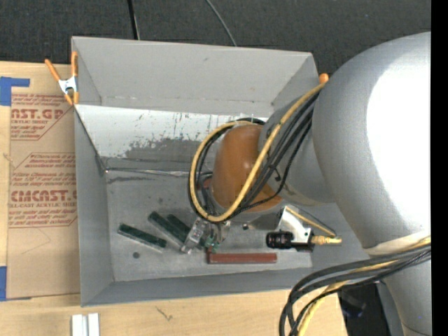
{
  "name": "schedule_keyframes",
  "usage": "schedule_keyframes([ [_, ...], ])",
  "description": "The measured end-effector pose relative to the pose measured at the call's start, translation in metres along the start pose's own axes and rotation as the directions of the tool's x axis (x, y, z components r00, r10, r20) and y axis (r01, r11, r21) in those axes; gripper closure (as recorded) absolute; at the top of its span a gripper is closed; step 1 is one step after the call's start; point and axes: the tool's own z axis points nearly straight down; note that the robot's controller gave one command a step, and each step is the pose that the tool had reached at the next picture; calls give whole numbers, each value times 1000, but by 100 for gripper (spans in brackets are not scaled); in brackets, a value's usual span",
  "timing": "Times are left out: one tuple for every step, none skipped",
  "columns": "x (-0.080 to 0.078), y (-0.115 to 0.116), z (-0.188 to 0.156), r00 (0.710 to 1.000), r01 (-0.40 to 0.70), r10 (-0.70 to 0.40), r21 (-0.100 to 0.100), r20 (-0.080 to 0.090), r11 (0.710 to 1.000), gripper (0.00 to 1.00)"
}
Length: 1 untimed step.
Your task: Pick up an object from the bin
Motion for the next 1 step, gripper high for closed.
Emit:
schedule_keyframes([
  [0,0,0,1000,0,0,0,0,1000,100],
])
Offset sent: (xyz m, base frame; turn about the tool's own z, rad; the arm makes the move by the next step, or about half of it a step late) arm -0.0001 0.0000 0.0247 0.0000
